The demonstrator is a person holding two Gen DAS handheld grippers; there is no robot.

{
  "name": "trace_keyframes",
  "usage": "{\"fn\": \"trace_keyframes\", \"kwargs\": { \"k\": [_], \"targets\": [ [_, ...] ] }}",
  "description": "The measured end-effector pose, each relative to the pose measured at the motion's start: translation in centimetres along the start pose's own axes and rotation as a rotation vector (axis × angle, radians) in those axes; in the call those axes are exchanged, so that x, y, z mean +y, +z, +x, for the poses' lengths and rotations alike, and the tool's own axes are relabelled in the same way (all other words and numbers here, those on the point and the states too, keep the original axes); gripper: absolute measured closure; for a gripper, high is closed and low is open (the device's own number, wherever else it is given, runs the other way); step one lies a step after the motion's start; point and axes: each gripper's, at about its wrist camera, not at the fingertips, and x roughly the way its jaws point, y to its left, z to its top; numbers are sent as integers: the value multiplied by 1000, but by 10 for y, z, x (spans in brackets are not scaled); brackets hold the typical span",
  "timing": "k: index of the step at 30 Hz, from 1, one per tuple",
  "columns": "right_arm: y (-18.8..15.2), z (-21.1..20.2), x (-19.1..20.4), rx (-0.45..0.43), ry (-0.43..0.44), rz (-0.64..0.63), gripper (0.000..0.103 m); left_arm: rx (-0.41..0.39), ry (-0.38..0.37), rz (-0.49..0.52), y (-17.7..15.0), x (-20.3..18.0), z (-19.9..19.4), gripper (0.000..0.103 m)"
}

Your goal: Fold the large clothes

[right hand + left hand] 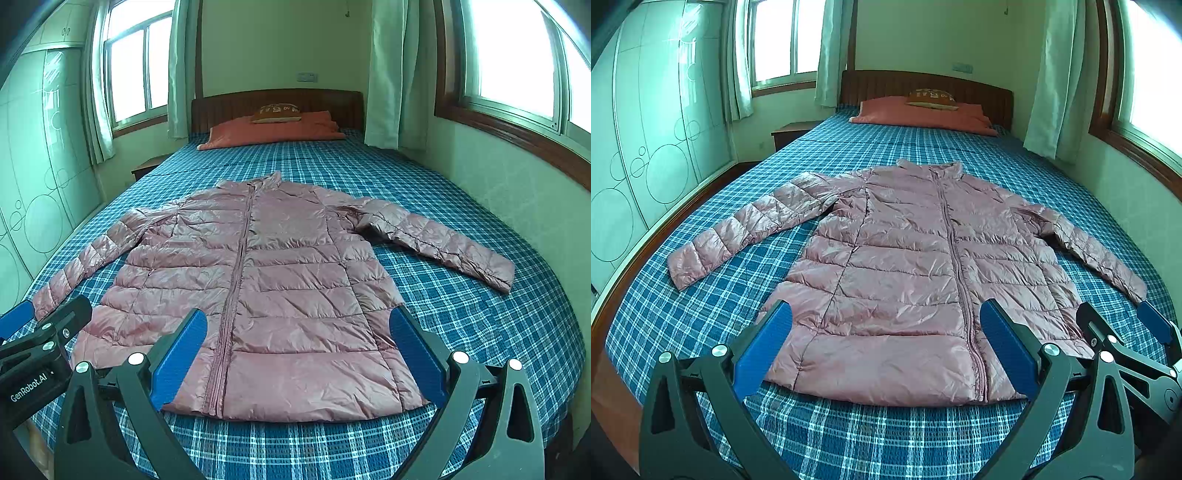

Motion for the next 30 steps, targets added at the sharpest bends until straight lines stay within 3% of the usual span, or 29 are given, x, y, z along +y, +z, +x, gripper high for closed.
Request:
{"fn": "trace_keyframes", "kwargs": {
  "k": [30],
  "targets": [
    [-1, 0, 1, 3, -1, -4, 5, 2, 0, 0, -1, 1, 0, 2]
  ]
}}
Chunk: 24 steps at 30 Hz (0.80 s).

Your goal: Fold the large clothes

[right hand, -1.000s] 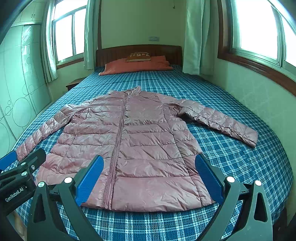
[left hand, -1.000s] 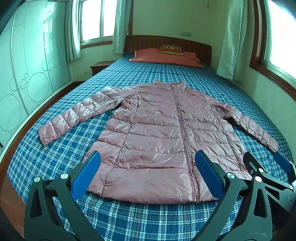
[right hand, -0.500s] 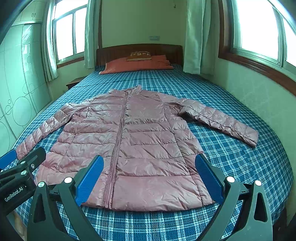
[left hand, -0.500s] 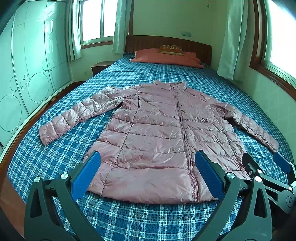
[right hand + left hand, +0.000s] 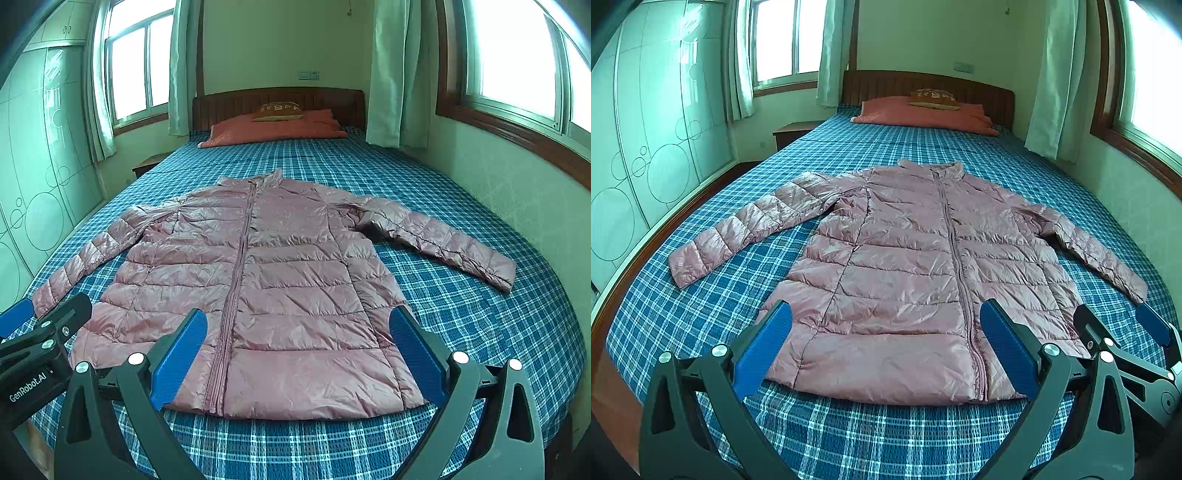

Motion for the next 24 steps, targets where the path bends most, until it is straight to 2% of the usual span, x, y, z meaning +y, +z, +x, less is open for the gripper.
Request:
{"fn": "trace_keyframes", "kwargs": {
  "k": [24],
  "targets": [
    [-2, 2, 1, 1, 2, -3, 5, 1, 1, 1, 0, 1, 0, 2]
  ]
}}
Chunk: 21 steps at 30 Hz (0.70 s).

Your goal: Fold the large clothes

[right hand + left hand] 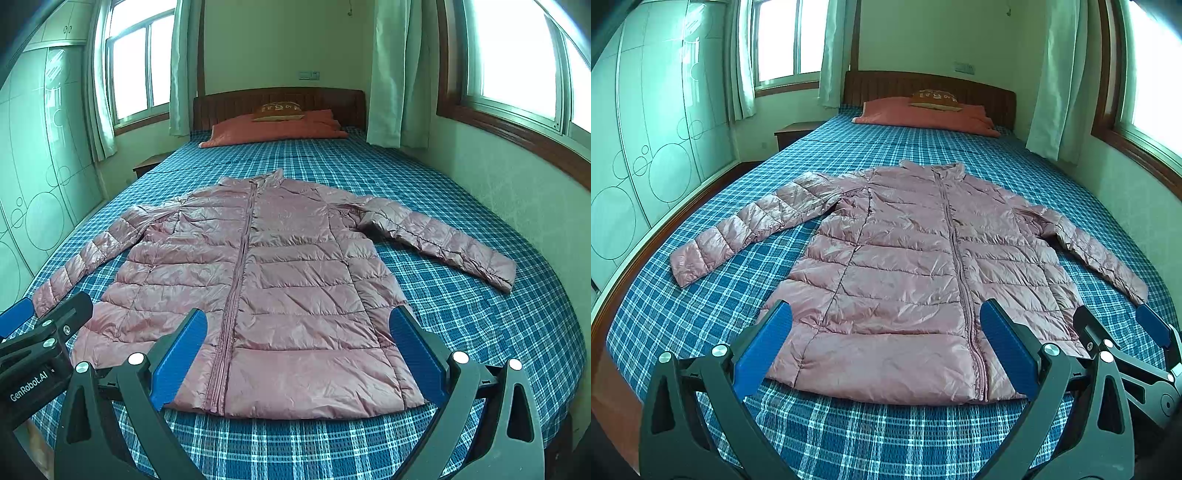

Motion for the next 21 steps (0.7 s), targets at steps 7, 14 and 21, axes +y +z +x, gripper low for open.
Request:
{"fn": "trace_keyframes", "kwargs": {
  "k": [7, 14, 21],
  "targets": [
    [0, 0, 0, -1, 1, -2, 5, -1, 1, 0, 0, 0, 0, 2],
    [0, 0, 0, 2, 1, -2, 5, 4, 4, -5, -2, 2, 1, 2],
    [-7, 25, -13, 56, 43, 69, 5, 66, 15, -68, -1, 22, 31, 2]
  ]
}}
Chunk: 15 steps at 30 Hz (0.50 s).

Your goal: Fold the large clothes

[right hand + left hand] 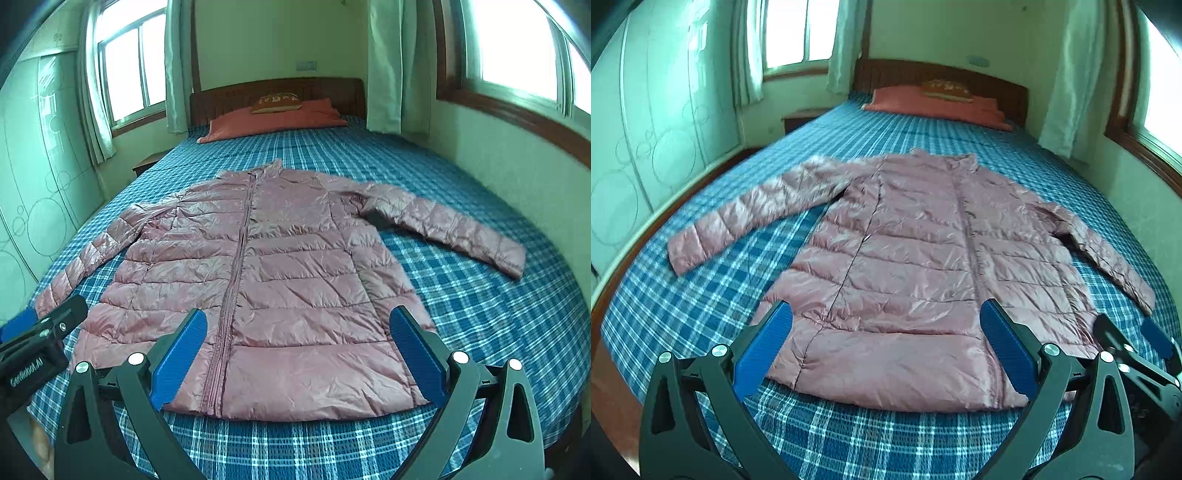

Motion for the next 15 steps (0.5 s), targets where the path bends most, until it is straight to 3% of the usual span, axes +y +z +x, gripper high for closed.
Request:
{"fn": "trace_keyframes", "kwargs": {
  "k": [3, 5, 8, 13, 15],
  "targets": [
    [2, 20, -19, 30, 21, 62, 5, 120, -6, -67, 4, 18, 38, 2],
    [6, 38, -38, 48, 42, 118, 5, 153, 14, -105, 5, 28, 55, 2],
    [11, 60, -67, 66, 64, 197, 5, 172, 78, -178, 12, 52, 87, 2],
    [18, 98, -153, 51, 86, 443, 7, 178, 179, -263, 23, 83, 123, 2],
    [19, 110, -195, 38, 61, 547, 25, 184, 219, -291, 26, 97, 138, 2]
  ]
}}
